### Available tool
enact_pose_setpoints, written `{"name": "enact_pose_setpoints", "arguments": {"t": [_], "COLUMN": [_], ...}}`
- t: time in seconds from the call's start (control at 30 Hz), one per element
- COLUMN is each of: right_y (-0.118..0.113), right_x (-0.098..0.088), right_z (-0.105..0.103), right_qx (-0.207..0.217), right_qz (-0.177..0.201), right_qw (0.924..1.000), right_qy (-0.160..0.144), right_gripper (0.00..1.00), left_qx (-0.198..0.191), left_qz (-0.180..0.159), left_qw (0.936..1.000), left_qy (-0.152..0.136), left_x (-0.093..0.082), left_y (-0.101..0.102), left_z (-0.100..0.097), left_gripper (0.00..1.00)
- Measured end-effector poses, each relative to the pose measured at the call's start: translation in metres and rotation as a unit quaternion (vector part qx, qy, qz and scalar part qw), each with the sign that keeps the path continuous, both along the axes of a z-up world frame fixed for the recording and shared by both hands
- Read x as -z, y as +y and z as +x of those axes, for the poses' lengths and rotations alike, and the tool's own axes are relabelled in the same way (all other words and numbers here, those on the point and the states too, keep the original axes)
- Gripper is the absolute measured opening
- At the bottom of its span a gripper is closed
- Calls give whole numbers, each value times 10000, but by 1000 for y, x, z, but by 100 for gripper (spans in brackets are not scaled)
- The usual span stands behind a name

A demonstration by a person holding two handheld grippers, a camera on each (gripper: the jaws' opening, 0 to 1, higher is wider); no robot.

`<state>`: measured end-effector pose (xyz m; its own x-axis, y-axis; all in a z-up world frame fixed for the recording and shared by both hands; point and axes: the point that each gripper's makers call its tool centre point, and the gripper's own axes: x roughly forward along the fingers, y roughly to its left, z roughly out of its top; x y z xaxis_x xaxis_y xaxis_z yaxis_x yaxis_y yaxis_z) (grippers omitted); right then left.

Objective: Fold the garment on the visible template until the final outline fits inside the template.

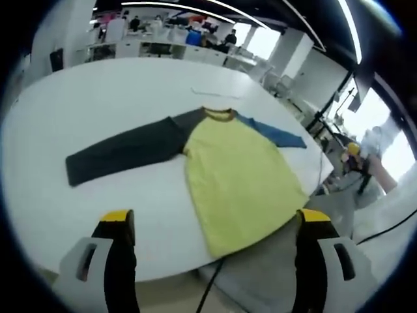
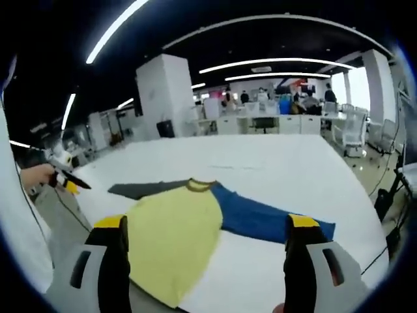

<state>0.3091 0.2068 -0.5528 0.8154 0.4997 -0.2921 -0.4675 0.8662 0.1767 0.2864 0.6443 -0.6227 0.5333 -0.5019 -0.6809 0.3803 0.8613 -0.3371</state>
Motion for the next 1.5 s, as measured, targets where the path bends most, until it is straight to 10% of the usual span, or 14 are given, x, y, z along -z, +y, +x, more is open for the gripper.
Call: {"name": "enact_pose_setpoints", "arguments": {"t": [0.53,1.5], "right_y": [-21,-108], "right_x": [10,77], "right_z": [13,53], "right_qx": [370,1071], "right_qz": [97,-659], "right_qw": [9992,9859], "right_qy": [85,1100], "right_gripper": [100,100], "left_qx": [-13,-99], "left_qz": [64,100], "left_qw": [9999,9993], "left_qy": [87,353], "left_x": [3,22], "left_y": [-1,-18], "left_z": [0,19], "left_gripper": [100,99]}}
